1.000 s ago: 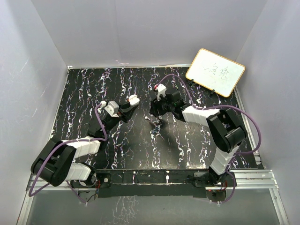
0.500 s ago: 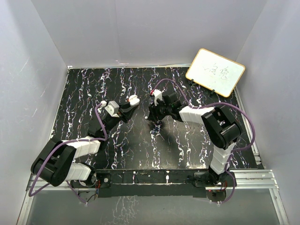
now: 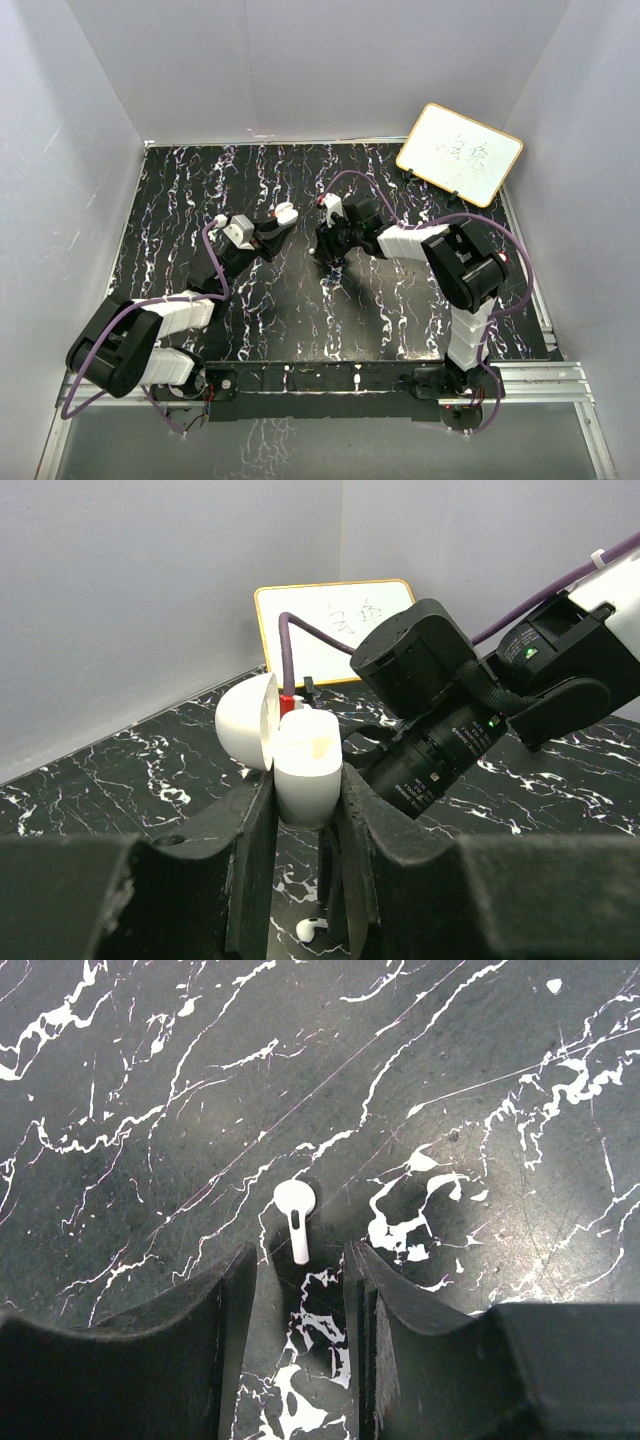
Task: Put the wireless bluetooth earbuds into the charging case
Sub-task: Pick up the earbud from the center of the board.
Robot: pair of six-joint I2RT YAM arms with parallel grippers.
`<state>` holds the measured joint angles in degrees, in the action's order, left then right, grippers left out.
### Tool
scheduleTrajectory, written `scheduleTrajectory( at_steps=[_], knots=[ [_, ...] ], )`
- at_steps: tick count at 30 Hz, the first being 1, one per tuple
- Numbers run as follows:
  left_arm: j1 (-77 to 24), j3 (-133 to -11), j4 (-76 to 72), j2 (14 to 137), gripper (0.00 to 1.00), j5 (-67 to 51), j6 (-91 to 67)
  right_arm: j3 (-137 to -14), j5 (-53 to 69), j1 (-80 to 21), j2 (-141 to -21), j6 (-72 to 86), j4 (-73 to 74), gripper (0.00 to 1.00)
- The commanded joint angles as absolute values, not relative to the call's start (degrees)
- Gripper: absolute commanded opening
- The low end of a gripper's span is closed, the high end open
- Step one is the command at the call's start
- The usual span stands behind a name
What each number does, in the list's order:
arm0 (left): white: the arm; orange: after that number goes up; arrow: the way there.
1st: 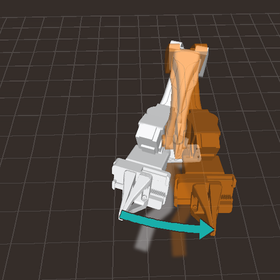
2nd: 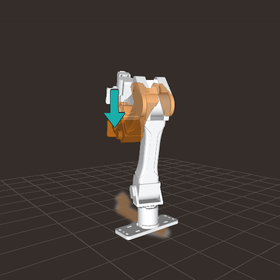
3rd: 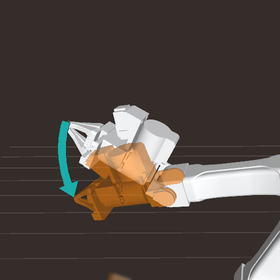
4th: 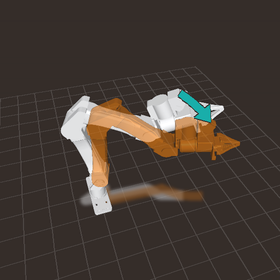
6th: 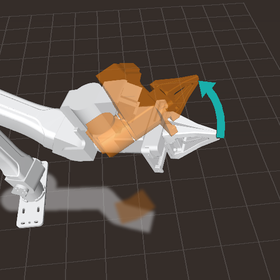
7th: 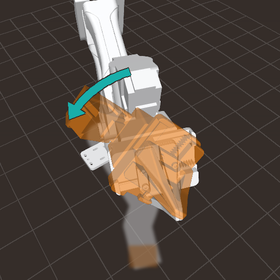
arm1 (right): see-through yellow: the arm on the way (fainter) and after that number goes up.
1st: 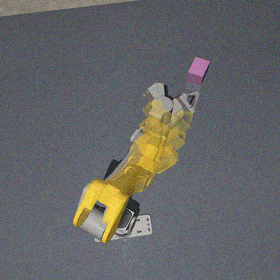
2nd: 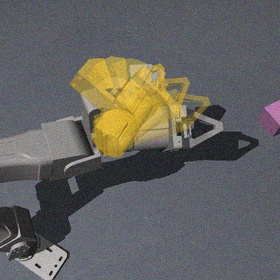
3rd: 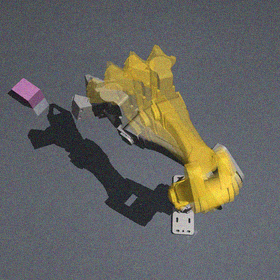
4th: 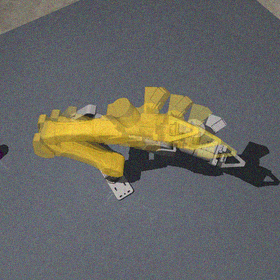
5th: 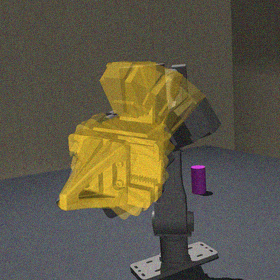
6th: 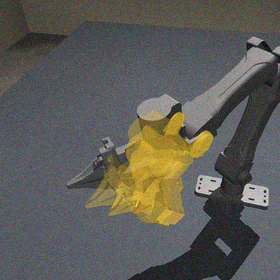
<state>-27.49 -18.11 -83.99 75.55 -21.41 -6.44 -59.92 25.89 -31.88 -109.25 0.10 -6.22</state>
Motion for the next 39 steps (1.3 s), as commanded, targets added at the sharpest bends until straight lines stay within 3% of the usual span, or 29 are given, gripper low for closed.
scheduleTrajectory(
  at_steps=[1,39],
  knots=[
    [-27.2,-20.0,-86.6,75.2,0.00,-20.9,-6.3,-62.8,27.0,-32.0,-109.9,-0.2,-9.0,0.37],
    [-27.2,-19.5,-86.7,75.3,0.00,-20.5,-5.7,-64.7,27.6,-32.2,-112.9,0.0,-8.8,0.19]
  ],
)
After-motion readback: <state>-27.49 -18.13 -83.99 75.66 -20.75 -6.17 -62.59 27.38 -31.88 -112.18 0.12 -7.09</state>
